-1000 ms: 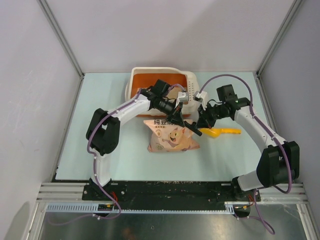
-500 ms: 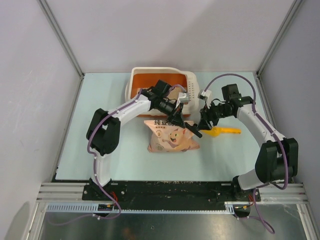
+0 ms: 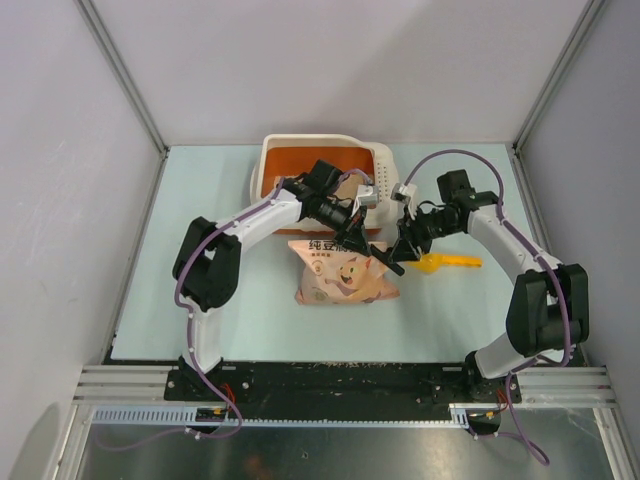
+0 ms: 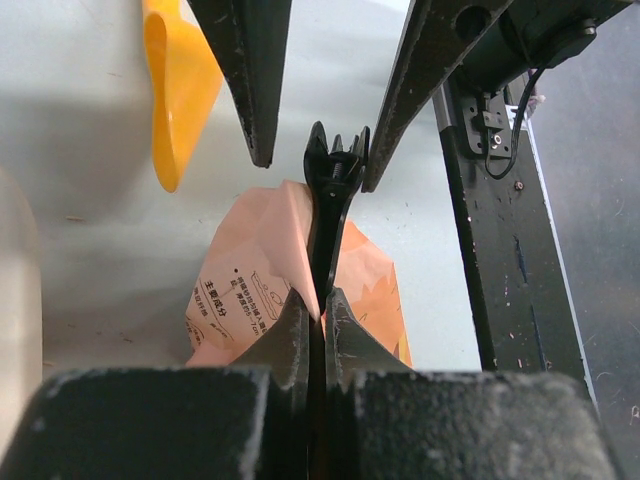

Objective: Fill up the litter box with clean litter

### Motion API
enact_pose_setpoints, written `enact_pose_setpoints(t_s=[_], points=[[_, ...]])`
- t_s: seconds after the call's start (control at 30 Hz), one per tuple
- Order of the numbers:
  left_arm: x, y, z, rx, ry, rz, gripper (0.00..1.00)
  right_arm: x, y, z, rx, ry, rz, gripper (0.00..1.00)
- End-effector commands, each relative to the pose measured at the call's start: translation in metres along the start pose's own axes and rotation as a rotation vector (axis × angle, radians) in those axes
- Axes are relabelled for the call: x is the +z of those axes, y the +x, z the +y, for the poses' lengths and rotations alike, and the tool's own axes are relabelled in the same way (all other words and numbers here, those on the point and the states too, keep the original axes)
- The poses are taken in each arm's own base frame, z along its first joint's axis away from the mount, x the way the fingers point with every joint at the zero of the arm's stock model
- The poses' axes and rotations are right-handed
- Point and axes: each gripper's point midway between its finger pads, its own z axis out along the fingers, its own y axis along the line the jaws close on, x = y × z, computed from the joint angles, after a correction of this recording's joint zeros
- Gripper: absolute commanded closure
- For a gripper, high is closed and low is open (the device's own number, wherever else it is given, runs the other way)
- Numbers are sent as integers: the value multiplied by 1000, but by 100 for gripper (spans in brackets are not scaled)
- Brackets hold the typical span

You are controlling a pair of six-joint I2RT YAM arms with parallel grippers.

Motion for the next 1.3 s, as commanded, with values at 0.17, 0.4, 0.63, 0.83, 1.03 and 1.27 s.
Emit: enact_pose_setpoints(t_s=[0.17,0.4,0.63,0.83,1.03,1.27], points=[[1,-30,-17,84,48,-50,98,1,-14,4,-33,-42,-35,83],[-4,-29,-11,78,6,-41,68,-30,-23,9,-56,-19,-66,100],[-5,-31,-8,84,7,-45,86,-71,-32,22,-269,103,-28,100],[4,-32,-10,98,16,-34,100,-71,-23,5,-406,142,75,100],[3,-30,-12,94,10,-28,100,-61,-19,-6,-424,122,120,100],[4,-32,-13,105,3,-26,100,-49,-23,-9,-430,105,123,100]])
